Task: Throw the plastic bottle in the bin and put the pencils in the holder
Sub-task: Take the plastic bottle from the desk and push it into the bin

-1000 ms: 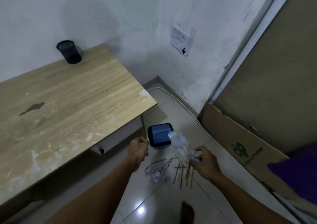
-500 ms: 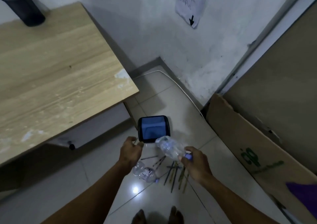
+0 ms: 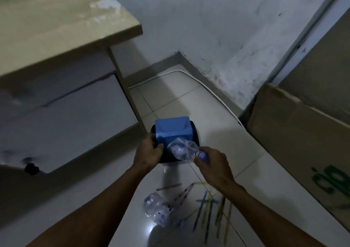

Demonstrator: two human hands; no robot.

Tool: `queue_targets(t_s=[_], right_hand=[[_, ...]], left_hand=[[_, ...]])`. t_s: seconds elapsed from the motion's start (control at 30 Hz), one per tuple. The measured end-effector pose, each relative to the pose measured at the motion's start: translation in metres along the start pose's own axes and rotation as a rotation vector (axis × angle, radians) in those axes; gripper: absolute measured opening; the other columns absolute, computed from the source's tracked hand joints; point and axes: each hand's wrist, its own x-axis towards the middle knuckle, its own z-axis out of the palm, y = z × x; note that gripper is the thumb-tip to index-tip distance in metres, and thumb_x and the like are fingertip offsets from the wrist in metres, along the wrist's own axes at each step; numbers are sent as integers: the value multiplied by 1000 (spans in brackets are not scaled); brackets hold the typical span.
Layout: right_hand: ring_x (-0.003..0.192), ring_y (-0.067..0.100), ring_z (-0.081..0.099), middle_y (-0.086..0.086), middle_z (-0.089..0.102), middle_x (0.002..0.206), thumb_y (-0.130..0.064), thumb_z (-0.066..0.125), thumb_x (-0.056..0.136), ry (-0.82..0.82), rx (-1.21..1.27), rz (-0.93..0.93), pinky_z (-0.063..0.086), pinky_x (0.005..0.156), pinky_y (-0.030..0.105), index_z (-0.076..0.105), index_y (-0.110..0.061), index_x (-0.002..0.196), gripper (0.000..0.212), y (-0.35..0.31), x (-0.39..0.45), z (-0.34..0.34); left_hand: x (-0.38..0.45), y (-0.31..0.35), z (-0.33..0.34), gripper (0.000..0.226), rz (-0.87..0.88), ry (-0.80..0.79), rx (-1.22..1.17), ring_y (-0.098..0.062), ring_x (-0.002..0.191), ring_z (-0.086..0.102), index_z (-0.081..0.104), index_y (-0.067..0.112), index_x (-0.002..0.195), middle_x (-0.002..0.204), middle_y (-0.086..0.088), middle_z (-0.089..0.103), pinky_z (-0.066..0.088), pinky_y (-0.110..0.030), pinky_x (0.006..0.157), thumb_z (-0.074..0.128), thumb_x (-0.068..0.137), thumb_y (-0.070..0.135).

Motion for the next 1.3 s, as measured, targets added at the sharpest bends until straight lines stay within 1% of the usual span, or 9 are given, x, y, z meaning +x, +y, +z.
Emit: queue_targets(t_s=[0.13, 0.23, 0.37, 0.6, 0.7, 0.87, 1.07, 1.17, 1.3], right_hand=[[75, 17, 67, -1, 72, 83, -36, 67, 82, 59, -18, -76, 58, 67, 37, 71, -18, 94, 22, 20, 23, 24], [73, 12, 66, -3, 71, 82, -41, 67, 81, 61, -55, -163, 57, 64, 32, 69, -21, 94, 25, 32, 43, 40], [77, 14, 63, -3, 67, 86, -45, 66, 78, 80, -108, -229, 55, 66, 32, 62, -22, 93, 27, 46, 69, 68], [77, 15, 59, -6, 59, 82, -46, 67, 79, 67, -188, -152, 45, 62, 29, 52, -23, 86, 29, 59, 95, 120], [80, 20, 63, -6, 59, 78, -48, 67, 80, 93, -360, -160, 43, 63, 28, 53, -25, 79, 26, 61, 100, 133], [91, 31, 64, 8, 66, 99, -47, 65, 80, 113, -599, -184, 47, 69, 36, 51, -21, 84, 30, 58, 118, 141], [85, 31, 64, 7, 65, 92, -45, 67, 78, 128, -585, -187, 41, 62, 33, 46, -22, 77, 31, 64, 122, 140], [82, 29, 65, 6, 66, 91, -41, 62, 83, 162, -563, -296, 46, 61, 33, 58, -17, 84, 24, 67, 111, 140], [75, 24, 59, 3, 56, 93, -30, 59, 88, 162, -471, -618, 49, 61, 35, 54, -17, 89, 15, 77, 87, 141]], left_hand=[[37, -25, 19, 47, 129, 95, 131, -25, 105, 52, 50, 7, 127, 124, -15, 54, 40, -29, 83, 62, 81, 11], [60, -41, 31, 66, 213, 75, 180, -30, 122, 42, 41, 10, 136, 133, -15, 43, 40, -37, 97, 68, 75, 13], [83, -62, 49, 80, 305, 92, 242, -31, 126, 36, 32, 13, 142, 140, -14, 41, 40, -43, 102, 71, 72, 16], [93, -87, 71, 71, 415, 296, 46, -29, 121, 45, 38, 17, 138, 127, -14, 51, 40, -34, 90, 69, 75, 8], [96, -91, 72, 71, 430, 323, 9, -27, 121, 46, 40, 20, 137, 126, -13, 52, 40, -33, 90, 71, 74, 8], [102, -99, 75, 71, 475, 348, -30, -21, 120, 45, 43, 23, 137, 126, -9, 55, 35, -29, 88, 73, 74, 8], [102, -108, 80, 70, 506, 377, -70, -20, 123, 43, 42, 20, 140, 131, -7, 53, 35, -27, 93, 70, 77, 9], [101, -109, 82, 67, 537, 396, -75, -20, 123, 43, 44, 17, 139, 131, -7, 54, 33, -27, 93, 69, 77, 8], [99, -113, 86, 61, 571, 418, -30, -21, 125, 41, 44, 12, 139, 136, -9, 53, 31, -27, 99, 66, 82, 14]])
